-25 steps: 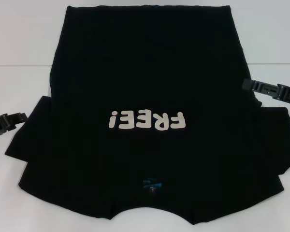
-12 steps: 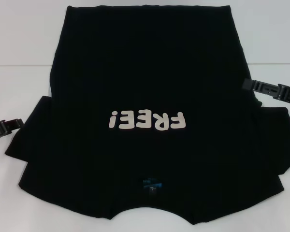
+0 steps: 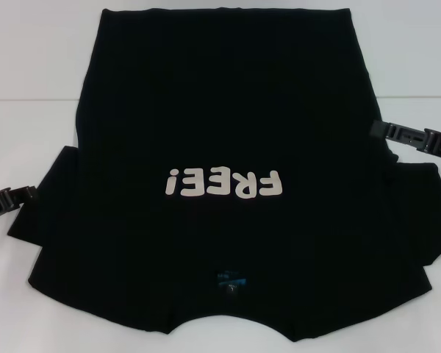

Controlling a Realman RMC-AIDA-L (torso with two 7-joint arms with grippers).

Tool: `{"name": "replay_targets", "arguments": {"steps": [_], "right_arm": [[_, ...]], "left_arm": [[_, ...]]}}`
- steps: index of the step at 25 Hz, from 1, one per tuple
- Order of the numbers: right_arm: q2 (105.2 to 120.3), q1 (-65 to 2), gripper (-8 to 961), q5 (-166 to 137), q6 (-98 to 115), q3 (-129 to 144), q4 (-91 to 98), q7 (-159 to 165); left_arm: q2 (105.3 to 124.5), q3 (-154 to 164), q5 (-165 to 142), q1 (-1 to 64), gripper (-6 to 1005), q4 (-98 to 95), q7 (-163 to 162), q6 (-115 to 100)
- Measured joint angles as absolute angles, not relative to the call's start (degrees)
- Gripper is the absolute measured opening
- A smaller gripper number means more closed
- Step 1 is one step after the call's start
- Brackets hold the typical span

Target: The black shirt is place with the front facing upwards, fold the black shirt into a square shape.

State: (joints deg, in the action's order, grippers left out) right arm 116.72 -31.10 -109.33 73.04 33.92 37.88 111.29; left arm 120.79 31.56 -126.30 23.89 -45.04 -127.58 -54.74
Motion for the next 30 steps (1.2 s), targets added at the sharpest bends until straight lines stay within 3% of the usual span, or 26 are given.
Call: {"name": "replay_targets", "arguments": {"steps": [30], "right_arm": [[116.63,-30.9,772,-108.9,74.0,33.9,37.9,111.3]], "left_arm": [[121.22,33.7,-125.7,24.0,466,-46.2,-127.2,-59.6]]}}
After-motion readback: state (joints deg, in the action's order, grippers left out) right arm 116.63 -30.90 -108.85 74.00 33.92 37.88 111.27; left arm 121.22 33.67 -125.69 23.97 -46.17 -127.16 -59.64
